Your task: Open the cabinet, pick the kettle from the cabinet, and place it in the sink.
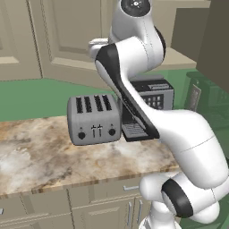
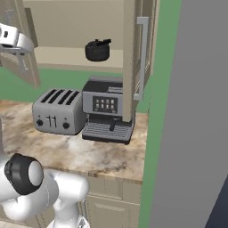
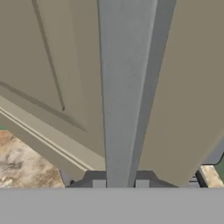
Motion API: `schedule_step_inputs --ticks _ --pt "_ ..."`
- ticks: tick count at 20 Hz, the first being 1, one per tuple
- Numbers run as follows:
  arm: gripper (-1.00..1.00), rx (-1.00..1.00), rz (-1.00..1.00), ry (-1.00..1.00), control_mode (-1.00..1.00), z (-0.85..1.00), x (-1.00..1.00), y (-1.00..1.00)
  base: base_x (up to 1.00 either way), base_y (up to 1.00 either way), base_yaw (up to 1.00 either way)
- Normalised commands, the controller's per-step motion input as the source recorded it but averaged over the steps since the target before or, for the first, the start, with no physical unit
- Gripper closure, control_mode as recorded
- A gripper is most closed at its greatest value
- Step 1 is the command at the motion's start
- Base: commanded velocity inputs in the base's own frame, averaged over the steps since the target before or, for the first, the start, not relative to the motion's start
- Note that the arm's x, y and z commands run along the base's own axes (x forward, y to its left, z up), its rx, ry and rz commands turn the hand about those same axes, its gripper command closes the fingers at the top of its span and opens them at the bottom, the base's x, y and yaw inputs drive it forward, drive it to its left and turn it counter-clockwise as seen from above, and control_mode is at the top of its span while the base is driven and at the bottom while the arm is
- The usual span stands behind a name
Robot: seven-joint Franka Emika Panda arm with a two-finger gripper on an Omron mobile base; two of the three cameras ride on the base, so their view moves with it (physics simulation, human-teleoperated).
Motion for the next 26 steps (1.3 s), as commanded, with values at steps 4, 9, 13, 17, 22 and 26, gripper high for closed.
schedule_step_inputs --ticks 4,9,13,17,22,26 --pt "1.0 0.0 0.0 -0.06 -1.0 -0.03 -0.5 0.44 0.0 0.0 0.0" --pt "1.0 0.0 0.0 -0.08 -1.0 -0.07 -0.44 0.49 0.0 0.0 0.0" --pt "1.0 0.0 0.0 -0.09 -1.0 -0.12 -0.32 0.51 0.0 0.0 0.0" --pt "1.0 0.02 0.01 -0.06 -1.0 -0.15 -0.14 0.46 0.0 0.0 0.0" --pt "-1.0 0.1 0.05 -0.05 -1.0 -0.27 -0.04 0.29 0.0 0.0 0.0" --pt "-1.0 0.03 0.01 -0.03 -1.0 -0.15 -0.18 -0.08 0.0 0.0 0.0"
